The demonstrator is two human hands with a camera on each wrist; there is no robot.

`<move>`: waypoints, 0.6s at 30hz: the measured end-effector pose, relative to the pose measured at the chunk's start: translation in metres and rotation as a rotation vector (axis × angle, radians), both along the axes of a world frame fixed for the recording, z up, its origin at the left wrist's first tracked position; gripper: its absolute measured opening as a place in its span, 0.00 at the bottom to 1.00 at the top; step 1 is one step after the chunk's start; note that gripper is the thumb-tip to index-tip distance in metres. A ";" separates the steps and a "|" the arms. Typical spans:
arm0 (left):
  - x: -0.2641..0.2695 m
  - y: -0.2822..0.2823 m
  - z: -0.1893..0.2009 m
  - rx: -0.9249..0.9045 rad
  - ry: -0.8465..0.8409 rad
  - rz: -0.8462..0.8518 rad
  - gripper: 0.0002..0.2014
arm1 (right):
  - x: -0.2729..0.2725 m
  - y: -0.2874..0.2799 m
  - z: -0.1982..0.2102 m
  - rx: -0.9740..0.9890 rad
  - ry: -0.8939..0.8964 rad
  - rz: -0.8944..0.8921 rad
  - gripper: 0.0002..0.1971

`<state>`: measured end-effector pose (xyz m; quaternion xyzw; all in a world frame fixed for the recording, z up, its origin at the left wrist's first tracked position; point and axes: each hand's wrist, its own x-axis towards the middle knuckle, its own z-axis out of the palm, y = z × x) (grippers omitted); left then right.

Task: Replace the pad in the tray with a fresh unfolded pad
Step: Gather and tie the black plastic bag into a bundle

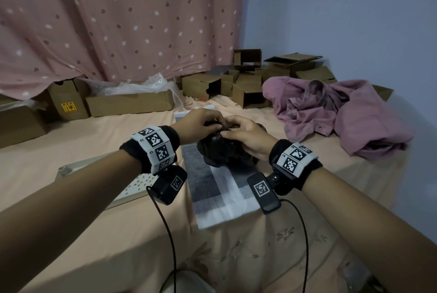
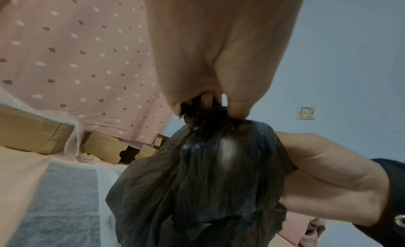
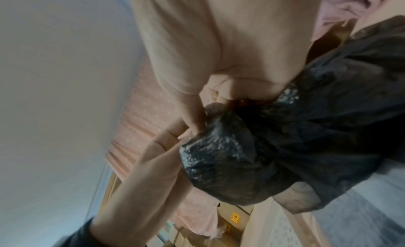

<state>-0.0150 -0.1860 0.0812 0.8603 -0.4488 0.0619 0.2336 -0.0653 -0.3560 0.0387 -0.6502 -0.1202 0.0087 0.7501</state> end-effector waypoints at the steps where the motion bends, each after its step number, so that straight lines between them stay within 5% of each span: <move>1: 0.000 0.000 0.000 0.003 -0.002 0.009 0.08 | 0.000 0.000 0.000 0.038 -0.006 -0.014 0.14; 11: -0.011 -0.001 -0.009 -0.023 -0.177 0.068 0.08 | -0.008 0.002 -0.002 0.392 0.060 0.080 0.13; 18: -0.014 -0.009 -0.011 0.060 -0.157 0.111 0.13 | -0.010 0.001 0.001 0.280 0.031 0.018 0.12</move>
